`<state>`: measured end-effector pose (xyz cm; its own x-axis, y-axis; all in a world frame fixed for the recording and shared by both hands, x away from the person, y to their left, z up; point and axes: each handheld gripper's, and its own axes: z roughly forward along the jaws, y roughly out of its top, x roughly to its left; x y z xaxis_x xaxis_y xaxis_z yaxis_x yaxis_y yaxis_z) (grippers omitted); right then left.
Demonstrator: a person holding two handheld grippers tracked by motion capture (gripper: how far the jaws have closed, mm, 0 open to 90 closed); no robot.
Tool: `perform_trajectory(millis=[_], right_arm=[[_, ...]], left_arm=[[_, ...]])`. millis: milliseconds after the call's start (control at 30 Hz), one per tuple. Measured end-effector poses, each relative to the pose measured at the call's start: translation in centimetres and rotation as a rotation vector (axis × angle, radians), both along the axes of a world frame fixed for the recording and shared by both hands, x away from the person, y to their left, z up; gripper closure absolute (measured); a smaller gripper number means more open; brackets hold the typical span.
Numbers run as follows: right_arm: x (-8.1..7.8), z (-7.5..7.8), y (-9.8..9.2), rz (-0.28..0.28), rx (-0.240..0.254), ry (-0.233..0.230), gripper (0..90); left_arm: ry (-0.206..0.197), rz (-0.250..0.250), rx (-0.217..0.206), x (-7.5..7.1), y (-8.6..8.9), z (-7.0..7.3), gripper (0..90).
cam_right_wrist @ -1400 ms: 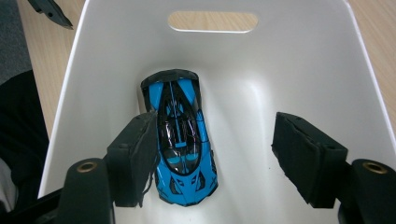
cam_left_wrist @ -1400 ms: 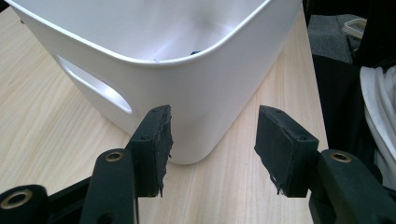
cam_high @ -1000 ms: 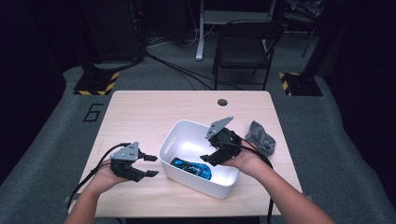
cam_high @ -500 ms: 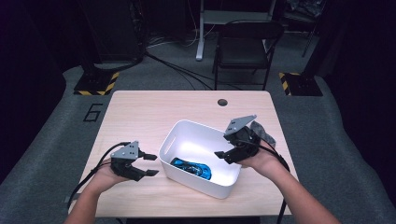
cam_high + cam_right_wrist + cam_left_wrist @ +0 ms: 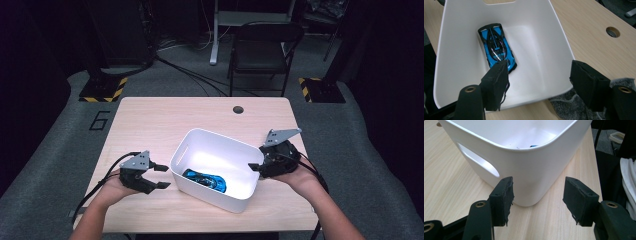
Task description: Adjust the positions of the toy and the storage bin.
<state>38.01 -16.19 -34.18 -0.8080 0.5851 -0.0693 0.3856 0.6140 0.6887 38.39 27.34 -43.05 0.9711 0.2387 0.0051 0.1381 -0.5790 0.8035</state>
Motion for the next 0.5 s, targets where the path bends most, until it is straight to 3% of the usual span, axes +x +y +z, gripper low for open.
perform_trajectory(millis=[300,500], right_arm=[[-0.7,-1.4,-3.2,-0.077,0.021,0.014,30.6],[-0.8,-3.0,-4.3,-0.111,0.017,0.033,30.7]], left_arm=[[0.006,0.007,-0.005,0.3,0.0,-0.1,40.3],[0.016,0.017,-0.003,0.6,-0.3,-0.4,36.8]])
